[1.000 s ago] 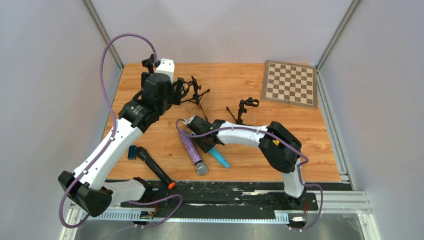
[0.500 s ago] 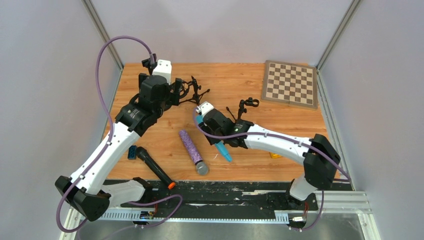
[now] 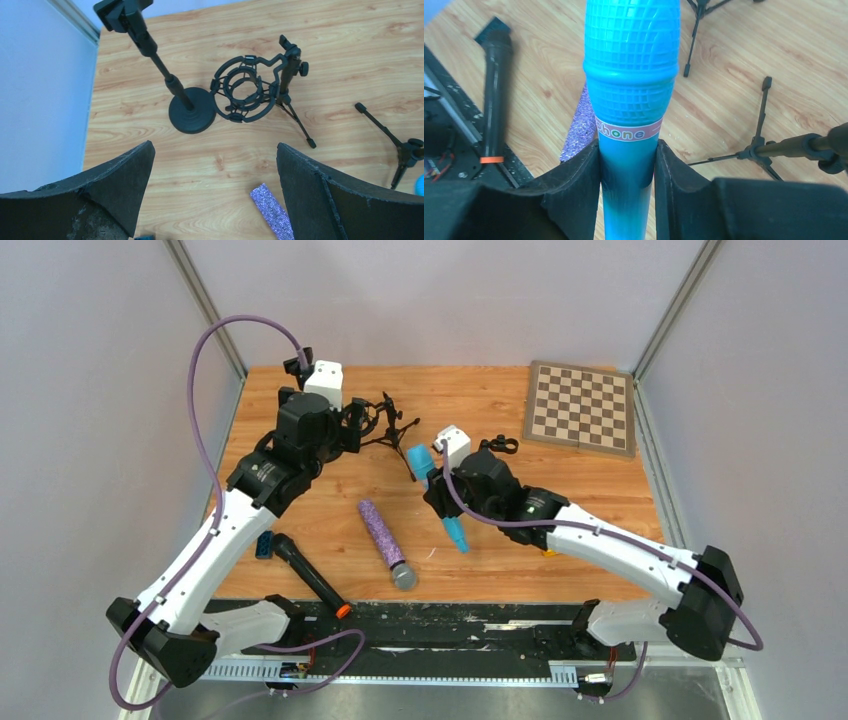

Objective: Attach the microphones to the stand

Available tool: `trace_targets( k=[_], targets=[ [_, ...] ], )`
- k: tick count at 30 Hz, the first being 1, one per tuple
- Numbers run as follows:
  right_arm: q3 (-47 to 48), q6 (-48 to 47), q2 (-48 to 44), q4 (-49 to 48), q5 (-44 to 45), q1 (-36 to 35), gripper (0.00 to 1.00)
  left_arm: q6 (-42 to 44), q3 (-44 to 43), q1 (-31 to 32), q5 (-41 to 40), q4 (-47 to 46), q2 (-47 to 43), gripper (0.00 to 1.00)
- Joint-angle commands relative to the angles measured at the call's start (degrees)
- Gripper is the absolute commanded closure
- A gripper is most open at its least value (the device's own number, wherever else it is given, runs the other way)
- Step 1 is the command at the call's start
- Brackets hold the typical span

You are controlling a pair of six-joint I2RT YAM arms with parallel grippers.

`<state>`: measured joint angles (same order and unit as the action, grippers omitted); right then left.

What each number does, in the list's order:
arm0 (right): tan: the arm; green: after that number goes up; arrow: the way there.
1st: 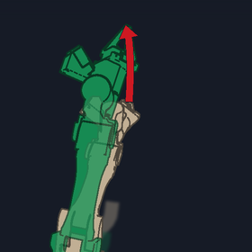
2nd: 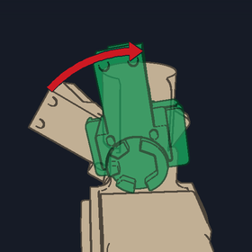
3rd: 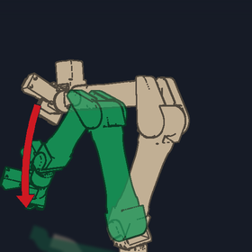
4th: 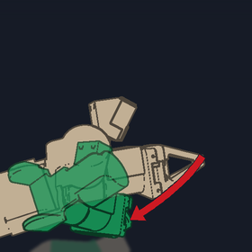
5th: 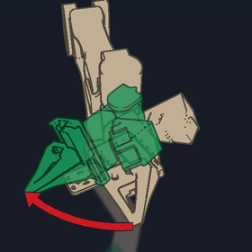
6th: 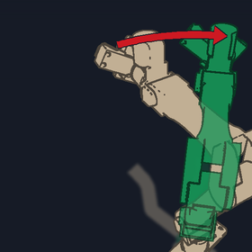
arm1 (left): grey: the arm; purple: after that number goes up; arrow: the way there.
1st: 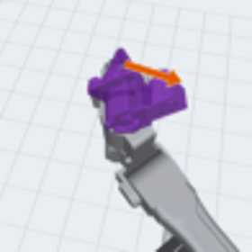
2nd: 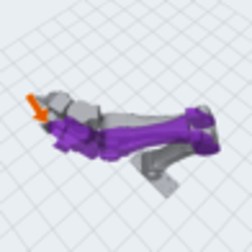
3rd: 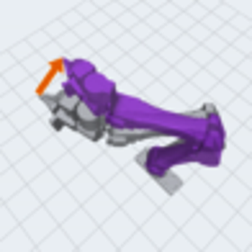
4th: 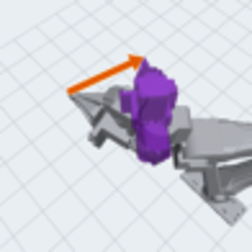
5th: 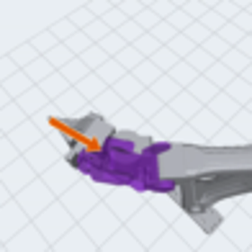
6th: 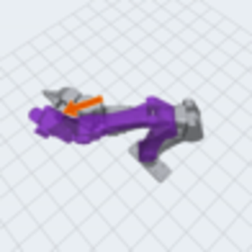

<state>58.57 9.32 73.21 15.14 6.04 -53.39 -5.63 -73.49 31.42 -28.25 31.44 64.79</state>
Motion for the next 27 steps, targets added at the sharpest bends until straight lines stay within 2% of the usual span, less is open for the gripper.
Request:
trace_targets(
  k=[1, 9, 16, 22, 27],
  targets=[
    [-2.86, -0.06, -6.55, -8.54, -10.01, 4.40, 1.00, -0.05, -0.79, 0.34, 4.92, -1.76, 1.38, 0.00],
    [-8.11, 2.45, -17.36, -13.42, -19.33, 15.02, 1.00, -2.25, -3.87, 1.10, 17.05, 1.52, 8.12, 0.00],
    [-12.60, 2.87, -24.70, -18.62, -23.00, 22.11, 1.00, -4.68, -4.66, 1.77, 24.53, 2.33, 12.71, 0.00],
    [-12.98, -1.18, -28.47, -19.43, -27.21, 24.06, 1.00, -7.17, -4.59, 1.89, 31.52, 1.77, 15.56, 0.00],
    [-12.28, -4.64, -30.73, -19.96, -26.71, 24.25, 1.00, -9.63, -4.43, 1.90, 38.73, 1.01, 17.61, 0.00]
  ],
)
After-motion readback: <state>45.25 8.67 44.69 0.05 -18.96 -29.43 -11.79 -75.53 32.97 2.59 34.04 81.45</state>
